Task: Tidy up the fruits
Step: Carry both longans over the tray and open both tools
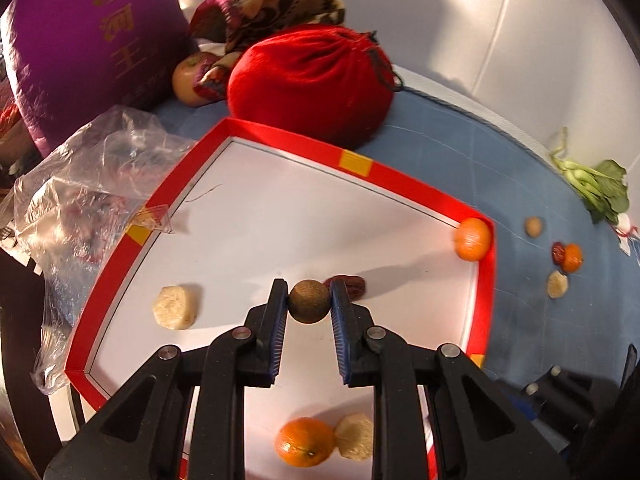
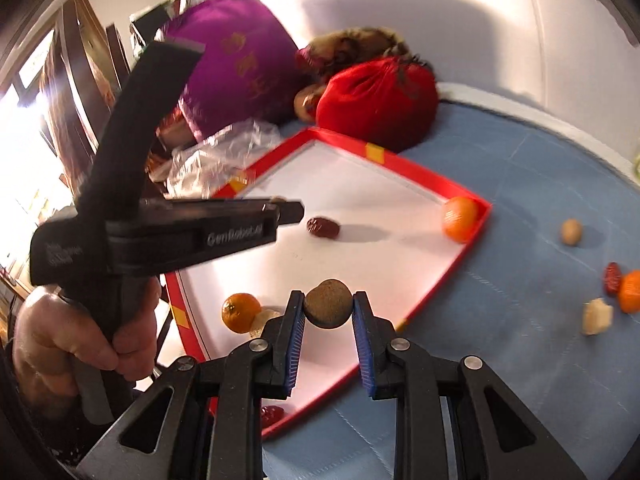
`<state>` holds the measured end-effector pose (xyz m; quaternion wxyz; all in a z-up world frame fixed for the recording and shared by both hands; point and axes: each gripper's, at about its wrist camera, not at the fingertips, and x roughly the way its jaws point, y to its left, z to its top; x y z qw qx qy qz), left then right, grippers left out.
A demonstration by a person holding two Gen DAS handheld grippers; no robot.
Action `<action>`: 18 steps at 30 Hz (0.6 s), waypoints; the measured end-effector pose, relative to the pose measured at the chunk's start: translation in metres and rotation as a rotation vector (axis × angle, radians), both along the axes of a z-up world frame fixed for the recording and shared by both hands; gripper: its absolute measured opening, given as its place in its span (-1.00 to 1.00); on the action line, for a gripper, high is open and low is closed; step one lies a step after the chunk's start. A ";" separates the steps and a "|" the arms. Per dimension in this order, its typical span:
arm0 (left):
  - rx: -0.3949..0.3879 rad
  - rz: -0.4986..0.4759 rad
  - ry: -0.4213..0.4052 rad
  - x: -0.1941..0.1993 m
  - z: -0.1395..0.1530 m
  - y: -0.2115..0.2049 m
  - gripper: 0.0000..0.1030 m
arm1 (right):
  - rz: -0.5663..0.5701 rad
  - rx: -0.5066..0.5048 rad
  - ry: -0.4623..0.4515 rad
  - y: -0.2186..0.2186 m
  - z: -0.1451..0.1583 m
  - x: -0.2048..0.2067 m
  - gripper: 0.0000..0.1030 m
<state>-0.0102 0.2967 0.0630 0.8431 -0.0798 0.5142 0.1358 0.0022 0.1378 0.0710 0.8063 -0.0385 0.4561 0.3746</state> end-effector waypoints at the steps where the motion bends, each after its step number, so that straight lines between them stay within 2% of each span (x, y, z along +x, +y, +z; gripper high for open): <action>1: 0.005 0.013 0.011 0.001 -0.002 0.003 -0.63 | 0.006 -0.013 0.024 0.008 -0.007 0.001 -0.53; 6: 0.011 0.080 0.055 0.005 -0.011 0.017 -0.63 | 0.024 -0.052 0.072 0.025 -0.022 -0.002 -0.47; 9: 0.033 0.082 0.019 0.006 -0.003 0.012 -0.63 | 0.030 -0.017 0.073 0.016 -0.012 -0.005 -0.46; 12: 0.007 0.015 -0.046 0.009 0.010 -0.008 -0.61 | -0.006 0.021 0.016 -0.019 0.010 -0.009 -0.43; 15: -0.007 -0.090 -0.088 0.016 0.019 -0.042 -0.50 | -0.109 0.011 -0.046 -0.074 0.027 -0.002 -0.42; 16: -0.019 -0.134 -0.102 0.019 0.022 -0.056 -0.43 | -0.151 -0.002 -0.064 -0.094 0.030 0.002 -0.40; 18: -0.015 -0.213 -0.132 0.022 0.026 -0.085 -0.18 | -0.247 -0.056 -0.106 -0.136 0.034 0.012 -0.30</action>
